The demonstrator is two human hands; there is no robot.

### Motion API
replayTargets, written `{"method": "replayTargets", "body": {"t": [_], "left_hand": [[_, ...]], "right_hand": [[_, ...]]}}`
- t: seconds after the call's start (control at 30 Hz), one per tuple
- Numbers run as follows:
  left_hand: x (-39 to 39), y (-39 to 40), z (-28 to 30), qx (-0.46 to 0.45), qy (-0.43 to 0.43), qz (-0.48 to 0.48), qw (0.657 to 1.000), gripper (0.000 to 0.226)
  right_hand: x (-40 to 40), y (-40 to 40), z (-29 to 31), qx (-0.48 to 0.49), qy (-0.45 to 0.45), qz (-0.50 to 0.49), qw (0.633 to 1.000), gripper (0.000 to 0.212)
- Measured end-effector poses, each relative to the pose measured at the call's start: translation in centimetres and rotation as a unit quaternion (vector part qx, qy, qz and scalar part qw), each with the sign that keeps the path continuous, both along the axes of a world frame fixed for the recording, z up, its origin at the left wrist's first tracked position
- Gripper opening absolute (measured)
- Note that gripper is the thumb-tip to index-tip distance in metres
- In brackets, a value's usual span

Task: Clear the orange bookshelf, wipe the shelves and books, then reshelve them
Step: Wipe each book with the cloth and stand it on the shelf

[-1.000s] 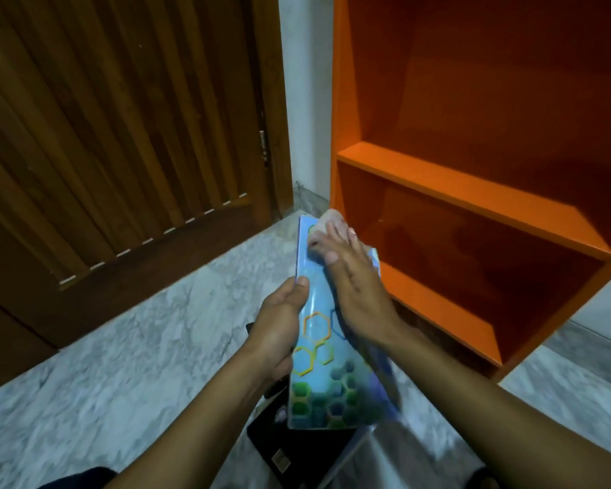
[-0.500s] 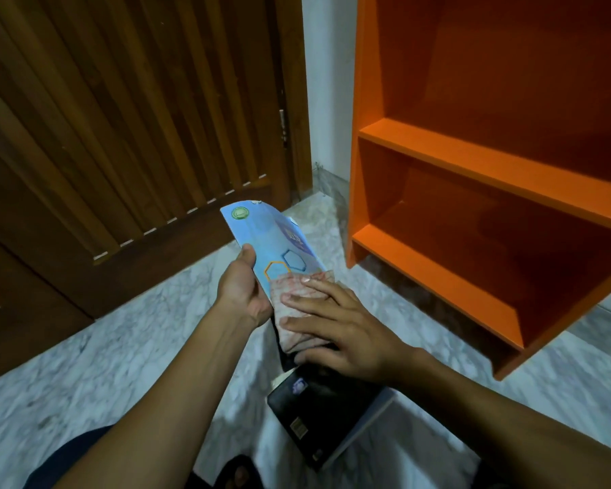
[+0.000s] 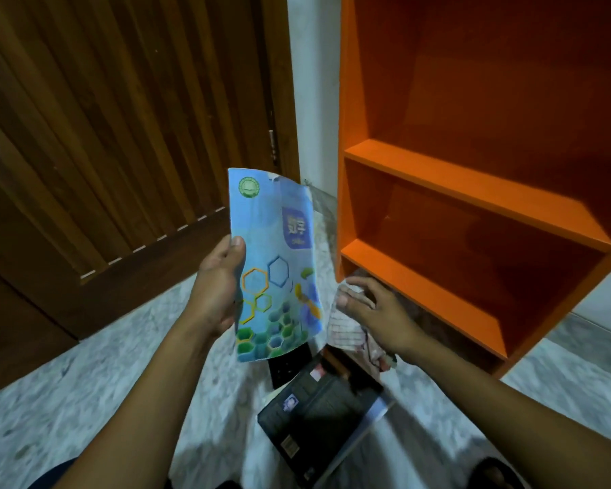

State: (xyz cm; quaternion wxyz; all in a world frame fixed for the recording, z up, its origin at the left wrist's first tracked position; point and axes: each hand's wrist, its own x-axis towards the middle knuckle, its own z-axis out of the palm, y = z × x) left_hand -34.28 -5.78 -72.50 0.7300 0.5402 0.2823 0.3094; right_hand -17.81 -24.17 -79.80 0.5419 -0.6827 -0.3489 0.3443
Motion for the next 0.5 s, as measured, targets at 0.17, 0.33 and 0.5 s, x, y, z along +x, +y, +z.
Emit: {"method": "replayTargets", "body": {"t": [0.17,0.33,0.5], "left_hand": [[0.3,-1.9,0.0,0.051,-0.016,-0.090,0.995,0.032],[0.7,-2.4,0.2,0.083,-0.002,-0.116,0.990,0.038],[0.9,-1.3,1.3,0.179,0.022,-0.061,0.982,0.027]], "right_hand": [[1.8,-0.2,0.5,0.020,0.048,-0.012,0.999,0.090],[2.0,-0.5,1.5,0.033,0.048,-0.031,0.998,0.052],[3.2,0.0,4.1,0.097,0.048,-0.034,0.994,0.024]]}}
